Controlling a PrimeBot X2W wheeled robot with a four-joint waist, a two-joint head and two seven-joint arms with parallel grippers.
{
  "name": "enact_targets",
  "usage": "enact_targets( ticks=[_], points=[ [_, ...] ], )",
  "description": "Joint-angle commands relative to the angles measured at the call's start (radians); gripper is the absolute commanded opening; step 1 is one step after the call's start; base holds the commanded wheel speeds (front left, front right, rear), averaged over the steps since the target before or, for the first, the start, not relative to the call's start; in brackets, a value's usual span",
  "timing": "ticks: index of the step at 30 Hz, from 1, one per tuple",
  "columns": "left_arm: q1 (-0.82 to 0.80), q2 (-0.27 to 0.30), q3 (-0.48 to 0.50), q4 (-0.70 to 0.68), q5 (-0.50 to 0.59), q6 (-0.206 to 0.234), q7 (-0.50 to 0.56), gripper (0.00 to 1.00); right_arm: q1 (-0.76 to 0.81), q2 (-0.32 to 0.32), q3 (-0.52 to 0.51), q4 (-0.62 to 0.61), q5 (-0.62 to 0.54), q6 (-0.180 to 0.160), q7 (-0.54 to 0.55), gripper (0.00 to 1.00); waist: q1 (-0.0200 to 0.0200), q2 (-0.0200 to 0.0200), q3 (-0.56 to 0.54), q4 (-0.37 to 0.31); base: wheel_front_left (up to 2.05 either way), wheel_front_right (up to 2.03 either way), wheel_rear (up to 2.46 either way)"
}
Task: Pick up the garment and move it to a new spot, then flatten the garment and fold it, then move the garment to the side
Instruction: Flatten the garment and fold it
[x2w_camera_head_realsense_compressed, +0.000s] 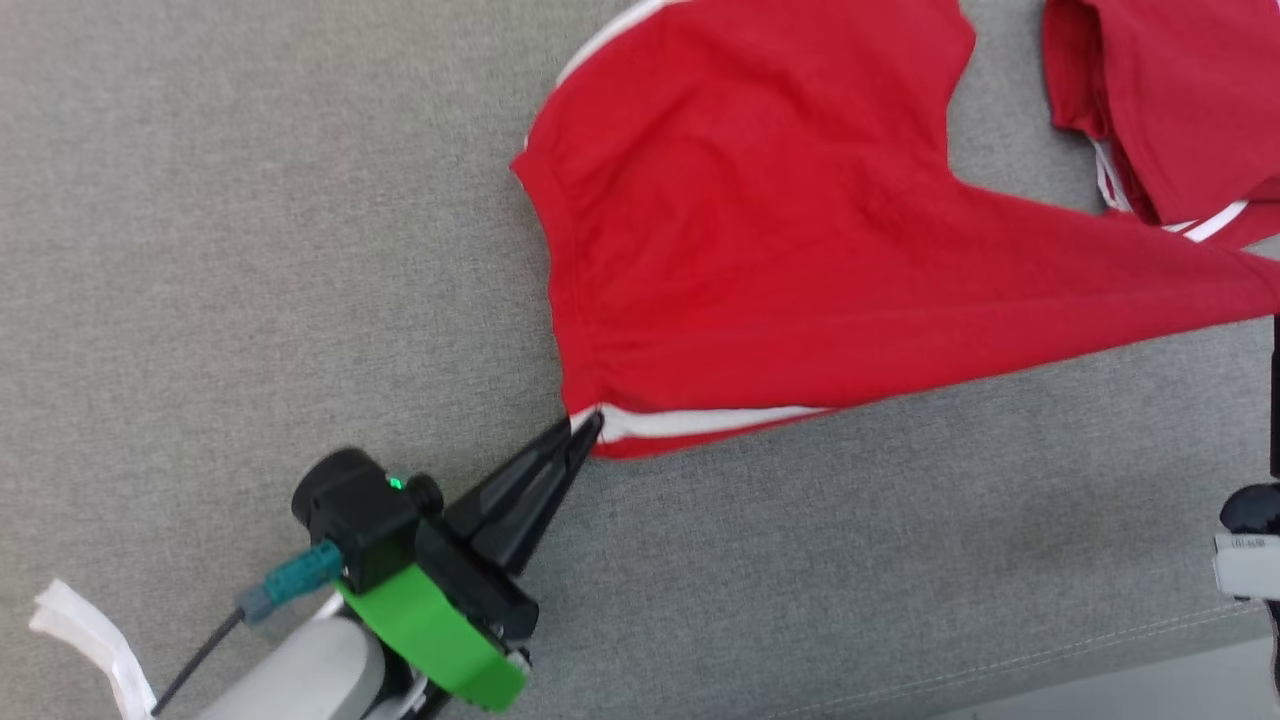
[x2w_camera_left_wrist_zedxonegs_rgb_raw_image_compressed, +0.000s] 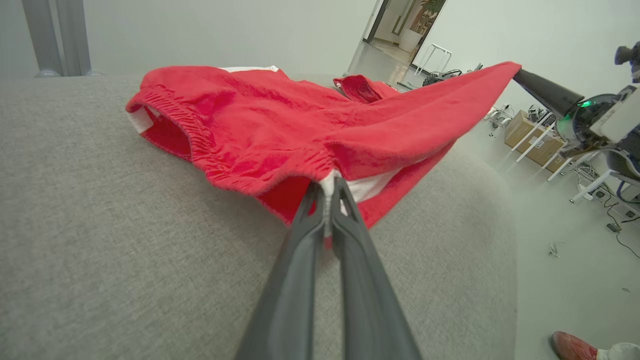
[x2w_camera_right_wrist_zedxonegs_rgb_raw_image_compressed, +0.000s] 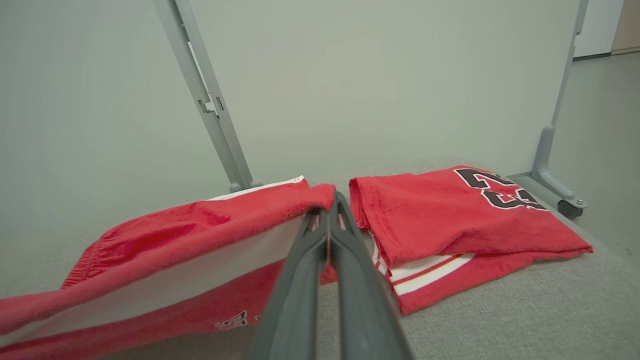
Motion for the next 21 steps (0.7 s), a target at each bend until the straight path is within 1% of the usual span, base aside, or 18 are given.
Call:
enact_targets(
  ticks=[1, 3, 7, 10, 12, 14, 17, 19, 21],
  points=[
    [0.049, 0.017, -0.01, -0.012, -0.004, 0.001, 0.0, 0.0, 0.045, -0.009, -0.008, -0.015, 0.01, -0.001, -0.003, 0.0, 0.0, 0.0, -0.137, 0.022, 0.0, 0.0, 0.0],
    [0.101, 0.039, -0.021, -0.022, -0.005, 0.001, 0.0, 0.0, 0.098, -0.02, -0.016, -0.039, 0.016, -0.001, -0.003, 0.0, 0.0, 0.0, -0.164, 0.028, 0.0, 0.0, 0.0],
    [0.197, 0.067, -0.003, -0.05, -0.016, 0.001, 0.0, 0.0, 0.225, -0.036, -0.029, -0.071, 0.054, -0.001, -0.003, 0.0, 0.0, 0.0, -0.195, 0.048, 0.0, 0.0, 0.0],
    [0.264, 0.087, 0.018, -0.088, -0.021, 0.001, 0.0, 0.0, 0.307, -0.043, -0.055, -0.109, 0.059, -0.001, -0.003, 0.0, 0.0, 0.0, -0.2, 0.064, 0.0, 0.0, 0.0],
    [0.297, 0.095, 0.033, -0.112, -0.031, 0.002, 0.0, 0.0, 0.348, -0.037, -0.073, -0.128, 0.062, -0.001, -0.003, 0.0, 0.0, 0.0, -0.197, 0.075, 0.0, 0.0, 0.0],
    [0.308, 0.099, 0.04, -0.133, -0.039, 0.002, 0.0, 0.0, 0.372, -0.041, -0.087, -0.137, 0.052, -0.001, -0.003, 0.0, 0.0, 0.0, -0.19, 0.086, 0.0, 0.0, 0.0],
    [0.269, 0.08, 0.026, -0.145, -0.034, 0.002, 0.0, 0.0, 0.348, -0.049, -0.094, -0.117, 0.028, -0.001, 0.023, 0.0, 0.0, 0.0, -0.176, 0.098, 0.0, 0.0, 0.0],
    [0.229, 0.046, 0.011, -0.143, -0.05, 0.002, 0.0, 0.0, 0.3, -0.046, -0.09, -0.098, 0.009, -0.001, 0.055, 0.0, 0.0, 0.0, -0.166, 0.104, 0.0, 0.0, 0.0],
    [0.187, 0.024, -0.01, -0.123, -0.066, 0.002, 0.0, 0.0, 0.242, -0.053, -0.086, -0.074, -0.004, -0.001, 0.087, 0.0, 0.0, 0.0, -0.155, 0.109, 0.0, 0.0, 0.0]
  ],
)
